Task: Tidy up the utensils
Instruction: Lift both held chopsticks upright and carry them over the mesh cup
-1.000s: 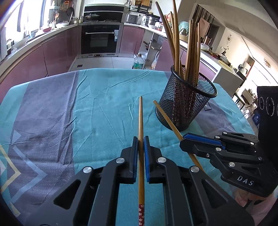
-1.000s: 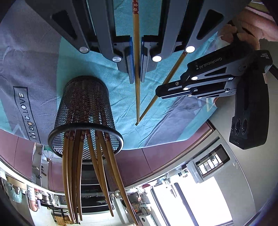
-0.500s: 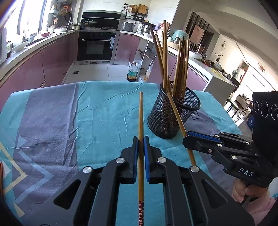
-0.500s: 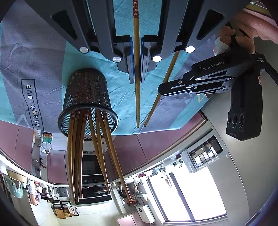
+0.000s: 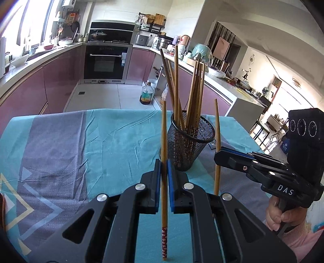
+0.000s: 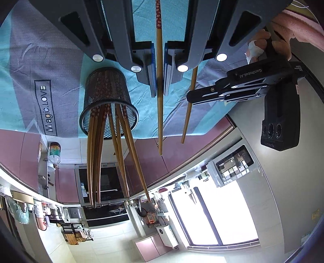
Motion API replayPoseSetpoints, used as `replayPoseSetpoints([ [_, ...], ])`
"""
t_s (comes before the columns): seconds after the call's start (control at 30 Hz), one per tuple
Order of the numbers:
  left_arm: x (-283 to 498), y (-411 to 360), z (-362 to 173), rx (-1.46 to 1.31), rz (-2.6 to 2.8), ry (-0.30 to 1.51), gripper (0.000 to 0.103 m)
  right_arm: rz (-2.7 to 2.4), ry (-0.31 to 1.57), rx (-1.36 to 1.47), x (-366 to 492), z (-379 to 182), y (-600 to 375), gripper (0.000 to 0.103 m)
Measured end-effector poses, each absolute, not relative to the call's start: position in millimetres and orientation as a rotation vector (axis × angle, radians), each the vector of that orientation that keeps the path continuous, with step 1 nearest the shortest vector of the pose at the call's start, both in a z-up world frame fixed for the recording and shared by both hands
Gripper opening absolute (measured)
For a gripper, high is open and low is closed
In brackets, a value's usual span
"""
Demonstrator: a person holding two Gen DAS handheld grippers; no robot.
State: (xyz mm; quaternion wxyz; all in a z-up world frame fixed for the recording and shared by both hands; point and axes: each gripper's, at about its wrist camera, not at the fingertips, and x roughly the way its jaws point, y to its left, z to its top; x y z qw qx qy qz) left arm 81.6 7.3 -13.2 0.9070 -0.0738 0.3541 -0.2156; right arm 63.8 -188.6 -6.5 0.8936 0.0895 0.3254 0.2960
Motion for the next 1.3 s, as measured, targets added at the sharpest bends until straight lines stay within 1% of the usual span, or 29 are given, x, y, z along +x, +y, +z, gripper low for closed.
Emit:
replayPoseSetpoints([
  [0.47, 72, 5, 5, -0.175, -0.488, 0.693, 0.007, 0.606, 0.620, 0.199, 60, 9, -198, 0.005],
  [1.3, 80, 3, 11, -0.178, -0.507, 0.655, 0.007, 0.585, 0.563, 0.197, 60, 29, -211, 0.005],
])
